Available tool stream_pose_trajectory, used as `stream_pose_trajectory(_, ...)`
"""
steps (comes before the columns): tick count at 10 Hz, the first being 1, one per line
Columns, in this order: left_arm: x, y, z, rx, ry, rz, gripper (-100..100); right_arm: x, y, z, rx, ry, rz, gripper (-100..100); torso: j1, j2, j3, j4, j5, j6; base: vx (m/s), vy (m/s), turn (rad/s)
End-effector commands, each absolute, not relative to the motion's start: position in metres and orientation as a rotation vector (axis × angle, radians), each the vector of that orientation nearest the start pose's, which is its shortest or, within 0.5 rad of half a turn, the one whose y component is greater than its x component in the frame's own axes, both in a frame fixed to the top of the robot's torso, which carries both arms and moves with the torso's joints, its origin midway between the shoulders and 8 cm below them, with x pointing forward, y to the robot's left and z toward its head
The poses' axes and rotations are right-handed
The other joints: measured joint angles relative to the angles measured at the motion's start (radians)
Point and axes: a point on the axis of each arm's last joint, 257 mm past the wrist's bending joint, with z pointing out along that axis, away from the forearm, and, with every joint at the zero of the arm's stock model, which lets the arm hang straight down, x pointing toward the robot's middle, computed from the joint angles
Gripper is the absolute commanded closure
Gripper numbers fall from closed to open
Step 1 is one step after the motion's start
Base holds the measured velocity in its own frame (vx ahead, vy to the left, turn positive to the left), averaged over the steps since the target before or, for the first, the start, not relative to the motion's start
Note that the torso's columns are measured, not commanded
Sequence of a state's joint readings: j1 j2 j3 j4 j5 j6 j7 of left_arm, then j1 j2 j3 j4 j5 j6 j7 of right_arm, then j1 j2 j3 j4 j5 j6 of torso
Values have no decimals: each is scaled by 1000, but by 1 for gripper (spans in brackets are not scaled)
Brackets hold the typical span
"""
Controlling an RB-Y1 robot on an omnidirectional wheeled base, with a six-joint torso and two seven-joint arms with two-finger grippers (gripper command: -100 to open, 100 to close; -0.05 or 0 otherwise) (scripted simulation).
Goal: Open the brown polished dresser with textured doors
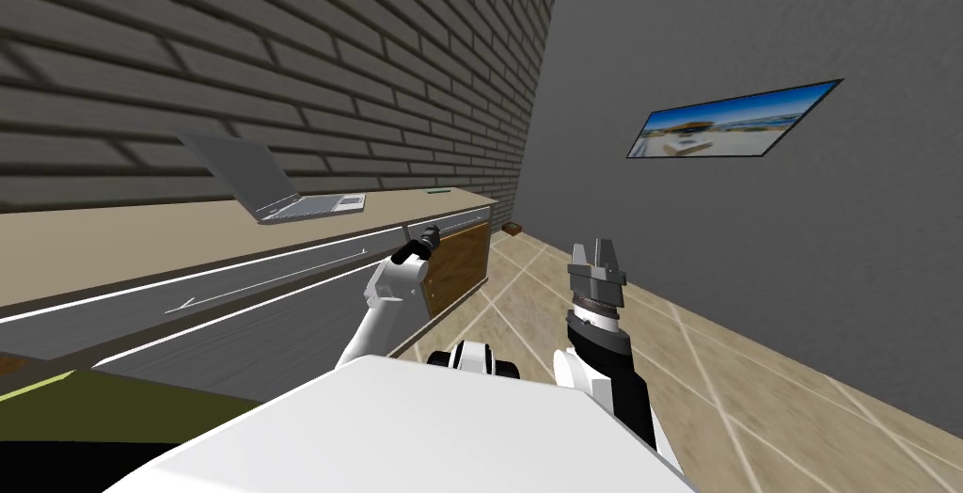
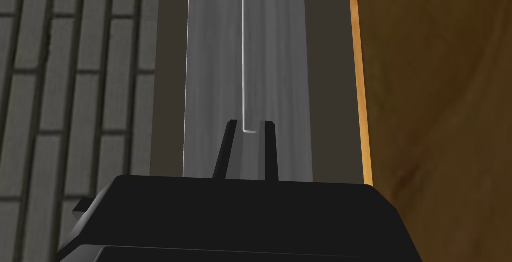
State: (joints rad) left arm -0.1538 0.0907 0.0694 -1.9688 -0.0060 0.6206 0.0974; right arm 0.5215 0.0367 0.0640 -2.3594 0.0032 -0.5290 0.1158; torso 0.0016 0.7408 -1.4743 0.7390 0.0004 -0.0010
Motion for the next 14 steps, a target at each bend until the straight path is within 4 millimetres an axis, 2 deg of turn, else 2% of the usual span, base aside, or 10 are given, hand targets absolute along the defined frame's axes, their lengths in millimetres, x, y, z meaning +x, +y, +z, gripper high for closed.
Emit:
stream_pose_trajectory(1,550,243,-98,-1271,1256,-1177,100,323,-262,58,579,545,1263,0,-1,-1,0,-1,0,-1,56,-57,103)
stream_pose_trajectory(2,539,234,-102,-1264,1289,-1197,100,323,-262,58,579,545,1264,0,-1,-1,-1,0,0,1,61,-61,171)
stream_pose_trajectory(3,545,238,-99,-1267,1273,-1189,100,323,-262,58,579,545,1263,0,-1,-1,0,-1,0,-1,30,-35,57)
stream_pose_trajectory(7,537,228,-87,-1257,1274,-1213,100,323,-262,58,579,545,1264,0,-7,1,0,1,-3,4,-95,-112,-1)
stream_pose_trajectory(8,538,233,-95,-1268,1279,-1198,100,323,-262,58,579,545,1264,0,-8,0,0,2,-3,5,-63,-58,8)
stream_pose_trajectory(9,531,233,-89,-1279,1286,-1193,-100,323,-262,58,579,545,1264,0,-3,-4,-2,2,-2,3,18,-15,5)
stream_pose_trajectory(14,515,233,-65,-1278,1285,-1196,-100,323,-262,58,579,545,1263,0,-2,-3,-2,-1,0,1,40,5,4)
